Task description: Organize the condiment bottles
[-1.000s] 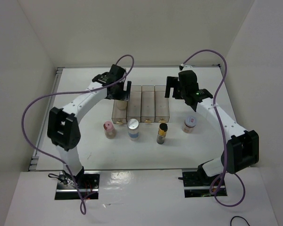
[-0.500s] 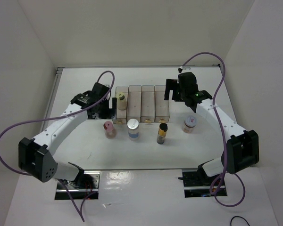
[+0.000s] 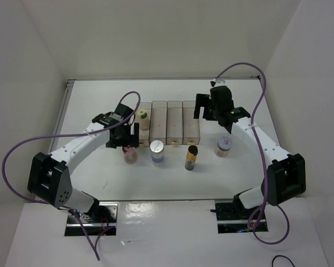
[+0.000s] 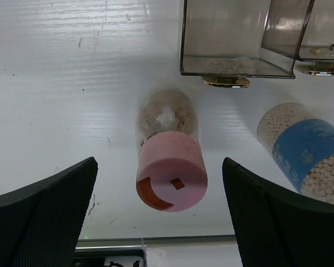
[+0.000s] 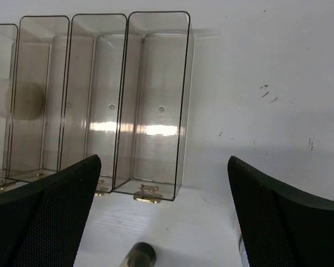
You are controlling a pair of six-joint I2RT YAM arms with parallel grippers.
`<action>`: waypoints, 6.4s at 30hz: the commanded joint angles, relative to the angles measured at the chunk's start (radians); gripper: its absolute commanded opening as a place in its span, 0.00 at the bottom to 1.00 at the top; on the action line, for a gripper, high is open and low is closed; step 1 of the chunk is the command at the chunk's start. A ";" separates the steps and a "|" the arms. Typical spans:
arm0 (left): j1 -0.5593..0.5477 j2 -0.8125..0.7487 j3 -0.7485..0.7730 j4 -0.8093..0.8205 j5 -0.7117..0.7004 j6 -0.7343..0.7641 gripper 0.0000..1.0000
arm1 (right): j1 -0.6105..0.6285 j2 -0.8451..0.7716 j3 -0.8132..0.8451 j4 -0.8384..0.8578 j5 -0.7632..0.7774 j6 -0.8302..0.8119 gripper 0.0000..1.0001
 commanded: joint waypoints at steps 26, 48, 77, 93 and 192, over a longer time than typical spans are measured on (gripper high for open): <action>0.005 0.012 0.293 -0.163 0.041 0.093 0.50 | -0.016 -0.029 0.008 0.020 0.035 0.008 0.99; 0.005 0.185 0.496 -0.020 0.069 0.159 0.52 | -0.016 -0.054 0.006 0.011 0.044 0.017 0.99; 0.005 0.308 0.430 0.046 0.041 0.168 0.53 | -0.016 -0.032 0.006 0.002 0.063 -0.001 0.99; 0.005 0.356 0.381 0.106 0.074 0.159 0.57 | -0.016 -0.014 0.006 0.002 0.072 -0.001 0.99; -0.365 0.205 0.232 0.037 0.064 0.270 0.71 | -0.071 -0.360 -0.161 -0.063 0.092 0.094 0.99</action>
